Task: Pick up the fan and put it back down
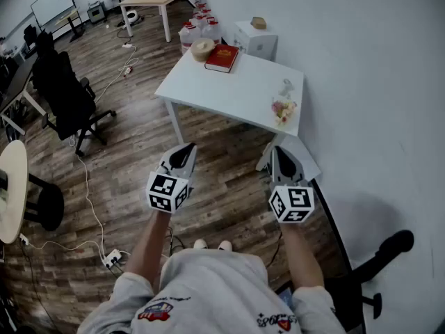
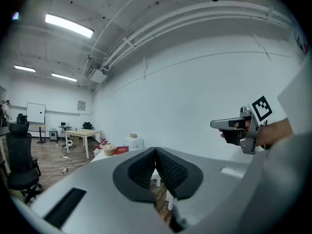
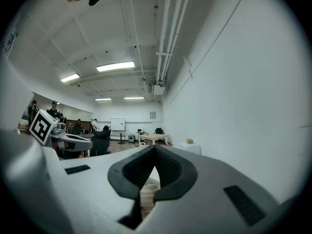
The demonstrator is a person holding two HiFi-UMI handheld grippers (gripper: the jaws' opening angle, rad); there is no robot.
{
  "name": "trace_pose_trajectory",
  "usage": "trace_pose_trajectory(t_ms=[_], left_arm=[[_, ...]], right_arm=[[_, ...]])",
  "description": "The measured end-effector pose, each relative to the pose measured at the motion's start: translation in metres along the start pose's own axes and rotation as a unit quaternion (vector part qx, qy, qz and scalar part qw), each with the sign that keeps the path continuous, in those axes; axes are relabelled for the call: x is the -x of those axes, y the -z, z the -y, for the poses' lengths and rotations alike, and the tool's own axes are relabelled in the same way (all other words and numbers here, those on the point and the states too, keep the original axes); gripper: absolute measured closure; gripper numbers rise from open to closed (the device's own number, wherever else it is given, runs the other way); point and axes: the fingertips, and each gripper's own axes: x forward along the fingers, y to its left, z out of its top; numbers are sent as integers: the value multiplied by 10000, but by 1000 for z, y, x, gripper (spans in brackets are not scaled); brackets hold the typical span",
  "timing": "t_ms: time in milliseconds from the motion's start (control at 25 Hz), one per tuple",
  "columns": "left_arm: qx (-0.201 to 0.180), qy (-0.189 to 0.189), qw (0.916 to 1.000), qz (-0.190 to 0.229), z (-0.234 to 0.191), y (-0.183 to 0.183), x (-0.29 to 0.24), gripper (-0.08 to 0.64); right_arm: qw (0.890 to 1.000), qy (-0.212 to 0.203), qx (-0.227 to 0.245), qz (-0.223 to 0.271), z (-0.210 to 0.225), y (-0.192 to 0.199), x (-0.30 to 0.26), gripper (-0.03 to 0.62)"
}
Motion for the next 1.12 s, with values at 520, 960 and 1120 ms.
trace_pose_trajectory(t_ms=[520,960,1120], left_arm=[[74,1,9999,-117,-6,5,-7,555],[147,-3,9998,-143,13,10,-13,555],[110,-70,9998,-131,26,12,-9,555]], right_arm=[[10000,-13,4,35,2,5,-15,338],[9998,108,-69,154,19,1,0,215],[9998,22,-28,203,22,1,7,216]])
